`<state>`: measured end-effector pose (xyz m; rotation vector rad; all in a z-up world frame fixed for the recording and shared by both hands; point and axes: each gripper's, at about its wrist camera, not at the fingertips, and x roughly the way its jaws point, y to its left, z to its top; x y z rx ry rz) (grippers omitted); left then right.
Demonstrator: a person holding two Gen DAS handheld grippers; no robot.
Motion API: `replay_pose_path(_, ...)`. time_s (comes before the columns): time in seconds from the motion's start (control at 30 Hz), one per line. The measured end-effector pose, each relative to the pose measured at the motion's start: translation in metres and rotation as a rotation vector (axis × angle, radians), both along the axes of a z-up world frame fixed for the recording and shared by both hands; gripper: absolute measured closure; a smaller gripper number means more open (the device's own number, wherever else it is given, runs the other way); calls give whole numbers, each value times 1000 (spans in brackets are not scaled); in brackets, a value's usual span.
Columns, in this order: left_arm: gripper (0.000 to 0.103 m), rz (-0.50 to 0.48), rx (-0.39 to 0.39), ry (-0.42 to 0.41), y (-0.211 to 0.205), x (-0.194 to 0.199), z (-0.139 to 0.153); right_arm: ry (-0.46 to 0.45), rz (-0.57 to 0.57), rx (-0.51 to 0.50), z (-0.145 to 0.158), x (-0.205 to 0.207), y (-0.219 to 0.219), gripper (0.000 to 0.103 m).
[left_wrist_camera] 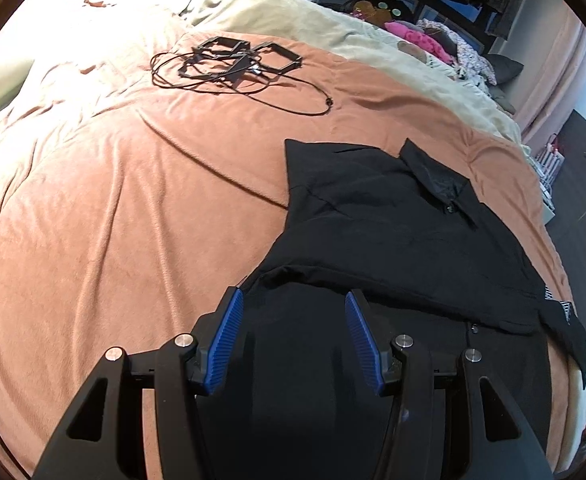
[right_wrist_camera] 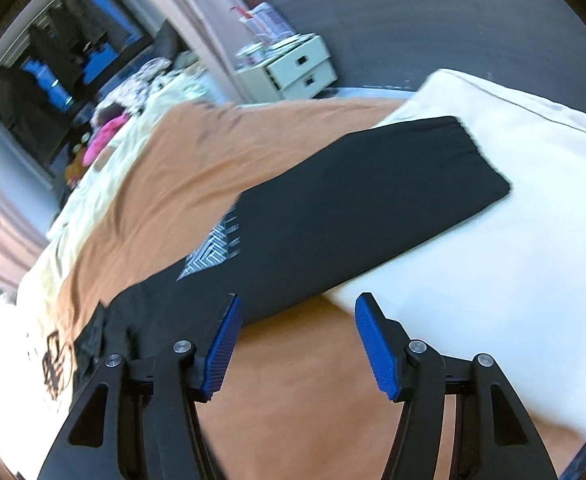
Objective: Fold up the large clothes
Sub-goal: 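Grasp the other sleeve cuff with the right tool and lift it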
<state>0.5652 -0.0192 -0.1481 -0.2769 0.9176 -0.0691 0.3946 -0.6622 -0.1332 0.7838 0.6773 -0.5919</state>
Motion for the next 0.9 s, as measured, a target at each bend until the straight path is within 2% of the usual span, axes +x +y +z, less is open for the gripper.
replay_pose_path(0.1, 49, 1, 5, 2, -2, 2, -1, 20, -22, -14, -10, 0, -13, 43)
replay_pose_path(0.27, 49, -3, 17, -1, -4, 2, -3, 40, -79, 20, -33, 5, -34, 43)
replay_pose_path(0.33, 49, -3, 16, 0, -4, 3, -3, 36, -102, 32, -40, 9, -42, 47)
replay_pose_path(0.37, 49, -3, 17, -2, -4, 3, -3, 40, -123, 34, -44, 11, -47, 57)
replay_pose_path(0.4, 49, -2, 17, -4, -4, 3, -3, 45, -137, 33, -47, 12, -51, 77)
replay_pose_path(0.43, 49, -1, 16, -6, -4, 4, -2, 45, -149, 28, -48, 14, -54, 90)
replay_pose_path(0.47, 49, 2, 14, -9, -2, 4, -2, 38, -148, 28, -46, 15, -55, 99)
replay_pose_path(0.5, 49, 3, 12, -11, -2, 4, -1, 28, -145, 20, -42, 16, -55, 99)
replay_pose_path(0.63, 49, 5, 0, -12, 2, 3, 1, -4, -87, -149, 5, 29, -33, 100)
replay_pose_path(0.77, 49, 12, -20, -20, 9, 0, 5, -74, -3, -222, 61, 46, -9, 100)
replay_pose_path(0.9, 49, 28, -44, -37, 21, -1, 13, -149, 103, -305, 122, 71, 33, 100)
